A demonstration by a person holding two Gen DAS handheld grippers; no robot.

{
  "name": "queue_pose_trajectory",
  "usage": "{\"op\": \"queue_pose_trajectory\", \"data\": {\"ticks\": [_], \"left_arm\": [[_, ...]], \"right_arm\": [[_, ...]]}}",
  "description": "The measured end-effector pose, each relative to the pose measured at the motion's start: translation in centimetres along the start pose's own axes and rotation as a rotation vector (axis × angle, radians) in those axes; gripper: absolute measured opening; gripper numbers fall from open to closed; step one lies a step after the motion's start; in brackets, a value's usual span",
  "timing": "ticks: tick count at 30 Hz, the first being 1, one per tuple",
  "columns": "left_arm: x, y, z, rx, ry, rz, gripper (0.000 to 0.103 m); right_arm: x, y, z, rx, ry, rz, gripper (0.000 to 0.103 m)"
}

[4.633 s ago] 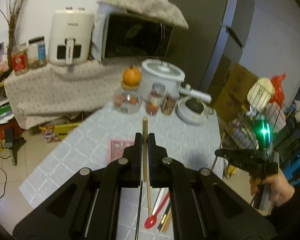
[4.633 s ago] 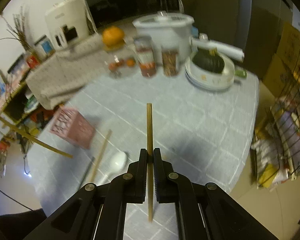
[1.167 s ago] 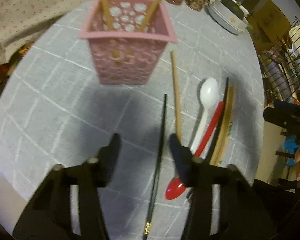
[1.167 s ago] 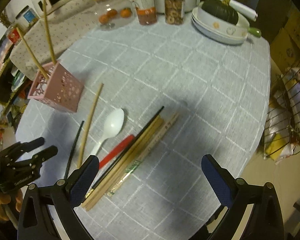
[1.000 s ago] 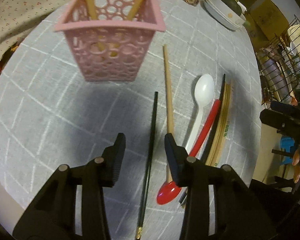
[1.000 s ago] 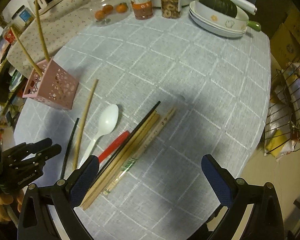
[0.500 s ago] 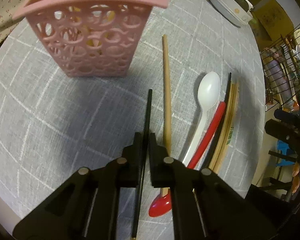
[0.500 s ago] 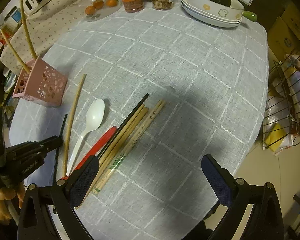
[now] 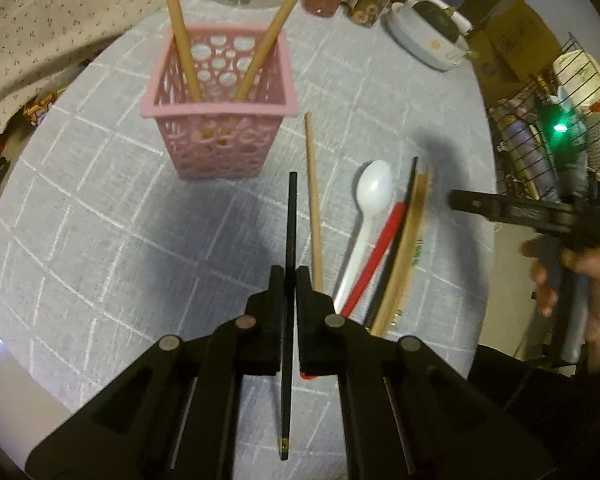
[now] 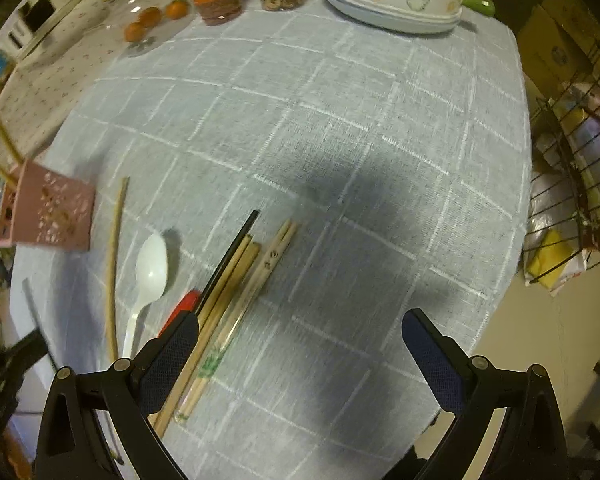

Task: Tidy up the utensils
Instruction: 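Grasp the black chopstick with the left tool while the right tool grasps the plastic-wrapped chopsticks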

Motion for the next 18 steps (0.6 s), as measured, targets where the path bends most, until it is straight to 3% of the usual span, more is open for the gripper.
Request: {"op": "queue_pose_trajectory", "data": {"ticks": [3,5,8,18], "left_arm": [[0.1,0.6,0.1,0.012,-0.005,0.025,0.006],[0.4,0.8,-0.2,0.019,-0.013,0.027,0.006],[0.3,1.0,-0.3,0.025,-0.015,0.027,0.006],[-1.3,2.4,0.4,0.038,0.012,0.036,0.006]], "right_arm": [[-0.5,-0.8,-0.9,-0.002,-0.014,-0.002,0.087],[-0.6,-1.3,-1.3,-0.004,-0.029,-0.005,0.064],[-0.9,-2.2,-1.9,-0.017,-0.055,-0.019,0.048],[-2.7,-3.3,-2.9,-0.002,-0.020,0.077,0.034]]}}
Point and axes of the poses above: each gripper's, at about its wrist camera, not at the fingertips, and y roughly against the way its jaws point, x to its right, z to its underside, the point moved 4 cm from there along -y, roughly the way its jaws point, and after that the axes turned 6 degrees about -x, right-handed, at the moved point
